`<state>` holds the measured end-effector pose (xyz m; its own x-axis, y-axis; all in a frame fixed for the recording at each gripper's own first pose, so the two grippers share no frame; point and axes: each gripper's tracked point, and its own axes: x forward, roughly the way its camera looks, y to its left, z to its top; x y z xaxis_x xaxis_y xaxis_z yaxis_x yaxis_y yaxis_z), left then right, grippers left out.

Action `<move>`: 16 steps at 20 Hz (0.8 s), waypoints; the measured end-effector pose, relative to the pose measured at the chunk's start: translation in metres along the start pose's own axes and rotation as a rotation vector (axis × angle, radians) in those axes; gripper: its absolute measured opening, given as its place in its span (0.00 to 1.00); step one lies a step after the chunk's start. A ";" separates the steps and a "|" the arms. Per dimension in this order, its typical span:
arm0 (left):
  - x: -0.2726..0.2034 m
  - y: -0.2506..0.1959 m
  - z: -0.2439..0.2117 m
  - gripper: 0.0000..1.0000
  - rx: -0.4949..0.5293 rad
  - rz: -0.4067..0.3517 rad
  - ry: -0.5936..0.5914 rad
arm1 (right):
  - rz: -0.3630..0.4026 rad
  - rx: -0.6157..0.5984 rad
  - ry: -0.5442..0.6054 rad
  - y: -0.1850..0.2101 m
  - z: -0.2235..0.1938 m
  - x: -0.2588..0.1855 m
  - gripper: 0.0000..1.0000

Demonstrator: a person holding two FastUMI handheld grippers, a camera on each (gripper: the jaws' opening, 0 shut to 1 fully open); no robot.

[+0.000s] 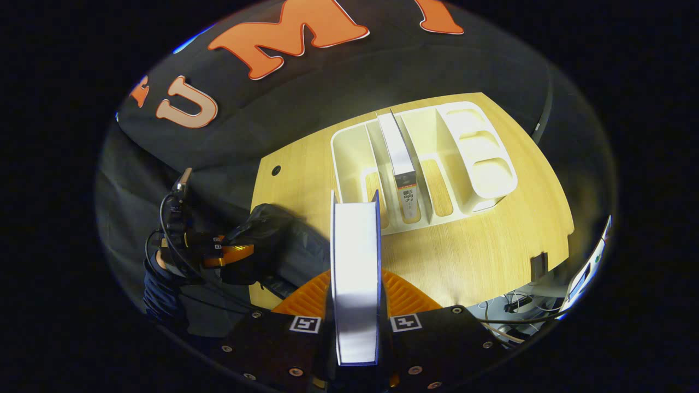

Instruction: Open the schoolbag, grab two books from the bookshelf and put them into the schoolbag.

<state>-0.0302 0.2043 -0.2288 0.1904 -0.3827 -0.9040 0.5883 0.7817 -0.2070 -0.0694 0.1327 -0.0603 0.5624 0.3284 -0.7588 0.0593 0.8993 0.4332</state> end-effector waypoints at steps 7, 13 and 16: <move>0.000 -0.006 0.005 0.07 -0.002 0.002 -0.024 | 0.167 0.118 -0.020 0.022 -0.028 0.019 0.31; -0.001 -0.012 0.016 0.07 -0.036 -0.006 -0.079 | 0.310 0.165 -0.048 0.056 -0.043 0.054 0.31; -0.002 -0.018 0.023 0.07 -0.045 -0.009 -0.108 | 0.357 0.180 -0.063 0.067 -0.049 0.077 0.31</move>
<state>-0.0235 0.1798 -0.2144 0.2702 -0.4384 -0.8572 0.5548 0.7985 -0.2335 -0.0628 0.2329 -0.1138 0.6227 0.5881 -0.5162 -0.0092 0.6651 0.7467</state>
